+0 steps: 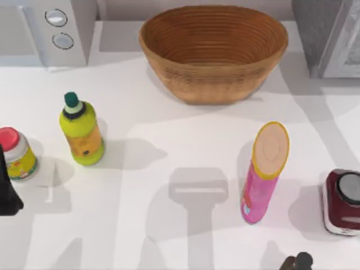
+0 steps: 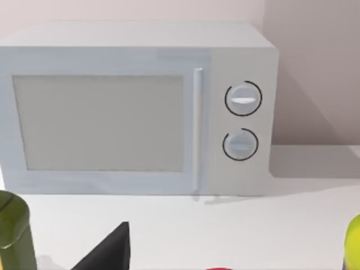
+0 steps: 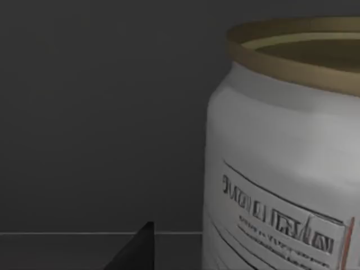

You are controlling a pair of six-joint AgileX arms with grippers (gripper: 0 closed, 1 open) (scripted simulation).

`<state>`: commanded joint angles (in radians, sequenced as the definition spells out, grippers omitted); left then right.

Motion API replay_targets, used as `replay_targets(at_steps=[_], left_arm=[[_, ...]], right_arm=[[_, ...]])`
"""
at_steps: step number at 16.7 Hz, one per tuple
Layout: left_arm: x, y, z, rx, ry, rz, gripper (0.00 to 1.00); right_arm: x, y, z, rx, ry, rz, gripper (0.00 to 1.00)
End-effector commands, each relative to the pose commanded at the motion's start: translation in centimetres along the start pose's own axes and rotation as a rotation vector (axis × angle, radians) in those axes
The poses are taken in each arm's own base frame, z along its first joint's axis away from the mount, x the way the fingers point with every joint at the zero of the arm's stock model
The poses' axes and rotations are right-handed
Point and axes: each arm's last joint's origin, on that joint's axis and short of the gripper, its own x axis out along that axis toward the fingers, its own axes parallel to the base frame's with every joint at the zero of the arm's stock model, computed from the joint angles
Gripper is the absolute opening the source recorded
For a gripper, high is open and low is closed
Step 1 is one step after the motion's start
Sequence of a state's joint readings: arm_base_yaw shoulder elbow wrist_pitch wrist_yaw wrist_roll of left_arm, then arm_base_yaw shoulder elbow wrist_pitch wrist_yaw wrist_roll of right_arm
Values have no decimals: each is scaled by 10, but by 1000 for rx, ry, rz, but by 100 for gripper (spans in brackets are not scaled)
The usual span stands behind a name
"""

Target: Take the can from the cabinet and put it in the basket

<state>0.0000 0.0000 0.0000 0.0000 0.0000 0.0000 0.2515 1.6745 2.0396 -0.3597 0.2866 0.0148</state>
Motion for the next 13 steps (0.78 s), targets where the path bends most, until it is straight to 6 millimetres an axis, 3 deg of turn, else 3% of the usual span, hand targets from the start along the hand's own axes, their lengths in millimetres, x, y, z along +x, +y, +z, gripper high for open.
replay_targets(at_steps=[9, 13], left_arm=[[0, 0, 0, 0, 0, 0, 100], [0, 0, 0, 0, 0, 0, 100]], right_arm=[[0, 0, 0, 0, 0, 0, 2], [0, 0, 0, 0, 0, 0, 0]])
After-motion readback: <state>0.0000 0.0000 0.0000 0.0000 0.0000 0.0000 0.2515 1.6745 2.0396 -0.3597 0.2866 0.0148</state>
